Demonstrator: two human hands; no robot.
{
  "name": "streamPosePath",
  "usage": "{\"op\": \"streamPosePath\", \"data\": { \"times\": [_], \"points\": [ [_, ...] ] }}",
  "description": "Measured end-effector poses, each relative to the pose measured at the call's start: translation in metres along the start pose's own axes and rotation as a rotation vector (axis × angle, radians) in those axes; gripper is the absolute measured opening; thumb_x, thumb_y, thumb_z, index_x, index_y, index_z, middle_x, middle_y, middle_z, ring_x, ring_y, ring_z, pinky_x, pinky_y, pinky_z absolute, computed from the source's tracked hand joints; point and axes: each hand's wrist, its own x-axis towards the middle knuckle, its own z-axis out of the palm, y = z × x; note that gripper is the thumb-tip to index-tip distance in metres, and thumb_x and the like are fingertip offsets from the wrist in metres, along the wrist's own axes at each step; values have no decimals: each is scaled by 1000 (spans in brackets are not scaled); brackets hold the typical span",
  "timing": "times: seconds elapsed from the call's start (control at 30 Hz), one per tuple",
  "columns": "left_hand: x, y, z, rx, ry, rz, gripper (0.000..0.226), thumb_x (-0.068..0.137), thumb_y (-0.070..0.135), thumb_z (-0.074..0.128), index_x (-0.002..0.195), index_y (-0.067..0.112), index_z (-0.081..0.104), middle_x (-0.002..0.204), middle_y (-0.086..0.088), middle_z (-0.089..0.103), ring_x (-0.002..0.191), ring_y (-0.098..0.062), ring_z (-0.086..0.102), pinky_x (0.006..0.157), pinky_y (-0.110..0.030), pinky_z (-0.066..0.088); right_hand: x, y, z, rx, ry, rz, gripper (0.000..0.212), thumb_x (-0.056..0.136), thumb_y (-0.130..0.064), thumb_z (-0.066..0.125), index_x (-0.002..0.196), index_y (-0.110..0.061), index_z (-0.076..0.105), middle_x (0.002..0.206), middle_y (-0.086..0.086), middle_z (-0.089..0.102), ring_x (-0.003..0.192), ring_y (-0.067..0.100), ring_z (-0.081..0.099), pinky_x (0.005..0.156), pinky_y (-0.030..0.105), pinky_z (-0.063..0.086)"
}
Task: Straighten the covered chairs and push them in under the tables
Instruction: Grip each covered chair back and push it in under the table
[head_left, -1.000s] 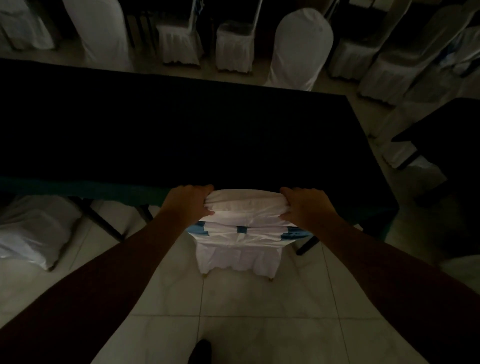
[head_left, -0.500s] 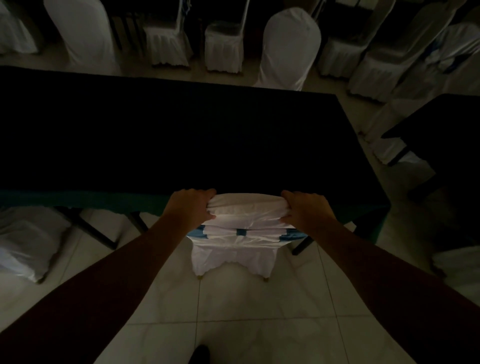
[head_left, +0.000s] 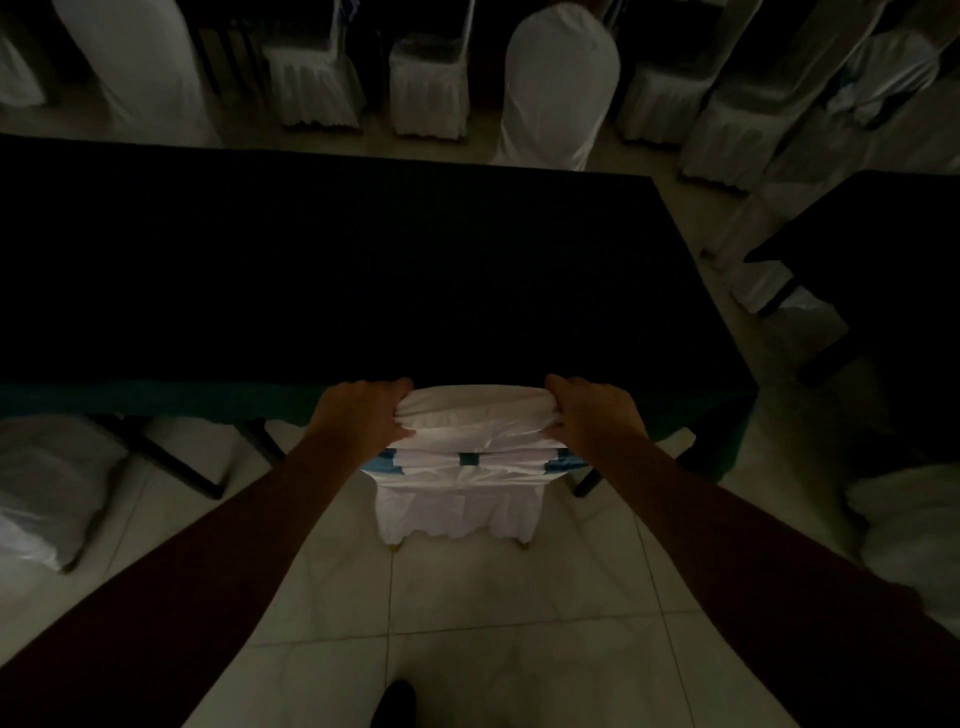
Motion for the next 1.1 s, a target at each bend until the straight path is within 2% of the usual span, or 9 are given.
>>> {"op": "streamPosePath", "data": {
  "times": [0.17,0.3,0.37,0.43,0.53,0.6,0.7,0.9,1.1],
  "points": [
    [0,-1,-1,-21,-32,-15,57,77,58,69,122,26,53,106,-6,68,94,-27,65,75,-37,54,1,-1,0,27,-22,20,56,70,-43,79,112,-24,47,93,7,63,76,30,63,59,35,44],
    [4,0,-2,-128,-123,69,67,67,58,77,122,30,50,108,-2,68,94,-23,64,76,-34,53,-7,2,-2,78,-99,77,58,73,-47,75,115,-29,40,101,3,60,83,25,60,62,31,37],
    [4,3,-5,-268,-227,82,84,53,65,81,124,37,45,110,8,63,95,-16,61,74,-28,49,-14,8,-9,109,-119,82,61,70,-57,72,113,-32,37,103,-1,57,87,22,59,65,32,40],
    [5,9,-12,-427,-279,114,100,41,80,75,127,45,39,115,17,57,97,-9,57,74,-23,46,-24,13,-20,177,-75,115,70,65,-78,61,116,-36,37,107,-5,55,91,18,56,67,33,45],
    [21,27,-26,-503,-274,208,111,38,92,64,135,50,31,130,18,53,109,-7,56,84,-25,49,-39,24,-33,307,38,224,87,61,-94,44,130,-42,32,126,-7,50,109,16,50,79,37,46],
    [40,50,-39,-526,-267,253,109,45,93,61,139,47,29,138,14,48,118,-9,52,92,-29,48,-49,37,-38,332,93,265,90,63,-94,43,137,-46,26,140,-8,40,122,17,42,89,41,43],
    [69,97,-60,-548,-205,319,104,56,88,59,145,41,27,148,10,38,130,-12,42,102,-32,40,-62,67,-51,298,141,340,91,66,-92,42,142,-47,20,148,-7,29,130,19,35,91,45,46],
    [119,209,-89,-569,-131,457,99,70,60,74,150,31,23,152,4,33,137,-15,33,107,-37,37,-92,160,-73,295,181,437,94,66,-88,46,144,-46,14,152,-4,23,130,22,35,92,45,47],
    [172,340,-86,-581,-124,382,97,69,62,74,148,33,25,152,5,33,136,-17,34,107,-41,38,-127,297,-87,330,200,457,93,69,-83,52,144,-45,12,151,-3,26,133,23,30,99,48,41]
  ]
}}
